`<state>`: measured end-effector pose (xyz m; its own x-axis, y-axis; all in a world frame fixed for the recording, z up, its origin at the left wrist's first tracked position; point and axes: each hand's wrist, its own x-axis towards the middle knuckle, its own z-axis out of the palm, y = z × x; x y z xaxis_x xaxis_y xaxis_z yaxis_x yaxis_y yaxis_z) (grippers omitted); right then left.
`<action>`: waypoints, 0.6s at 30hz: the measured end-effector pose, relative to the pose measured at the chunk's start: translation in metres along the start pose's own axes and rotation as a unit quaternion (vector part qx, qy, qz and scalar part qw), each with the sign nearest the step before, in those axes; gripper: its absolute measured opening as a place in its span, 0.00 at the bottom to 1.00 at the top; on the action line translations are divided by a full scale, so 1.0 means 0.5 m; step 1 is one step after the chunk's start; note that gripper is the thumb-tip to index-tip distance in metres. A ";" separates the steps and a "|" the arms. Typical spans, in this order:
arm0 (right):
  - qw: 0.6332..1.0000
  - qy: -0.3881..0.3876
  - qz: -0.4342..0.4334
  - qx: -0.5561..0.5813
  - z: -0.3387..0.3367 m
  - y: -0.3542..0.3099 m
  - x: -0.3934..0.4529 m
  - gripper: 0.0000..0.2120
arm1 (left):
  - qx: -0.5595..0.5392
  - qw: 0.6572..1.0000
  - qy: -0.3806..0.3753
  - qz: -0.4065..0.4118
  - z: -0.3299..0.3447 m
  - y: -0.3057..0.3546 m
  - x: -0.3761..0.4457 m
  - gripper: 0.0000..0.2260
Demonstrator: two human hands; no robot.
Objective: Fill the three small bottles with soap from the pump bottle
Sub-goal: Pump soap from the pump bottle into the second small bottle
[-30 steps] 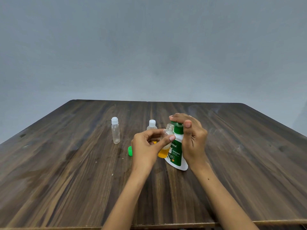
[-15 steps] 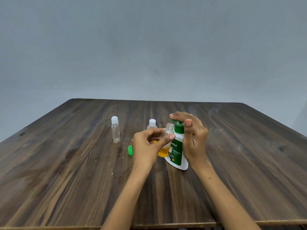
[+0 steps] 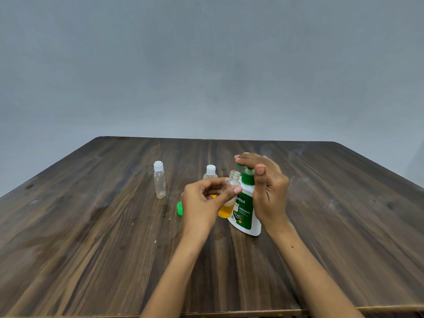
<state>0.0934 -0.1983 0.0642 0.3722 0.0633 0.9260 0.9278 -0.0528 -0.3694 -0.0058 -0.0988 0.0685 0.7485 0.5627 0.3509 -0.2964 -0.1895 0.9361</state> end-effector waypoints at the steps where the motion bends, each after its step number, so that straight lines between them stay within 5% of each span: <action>1: 1.000 -0.003 0.000 -0.005 -0.002 0.001 0.001 0.31 | -0.002 1.000 0.001 0.002 0.000 0.000 0.001 0.09; 18: 1.000 0.015 0.000 0.001 0.008 -0.003 -0.010 0.31 | -0.007 1.000 -0.002 -0.001 0.006 0.006 -0.002 0.14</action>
<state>0.0902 -0.1947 0.0599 0.3710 0.0328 0.9280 0.9280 -0.0498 -0.3693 -0.0054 -0.1021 0.0709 0.7512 0.5604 0.3487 -0.3033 -0.1761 0.9365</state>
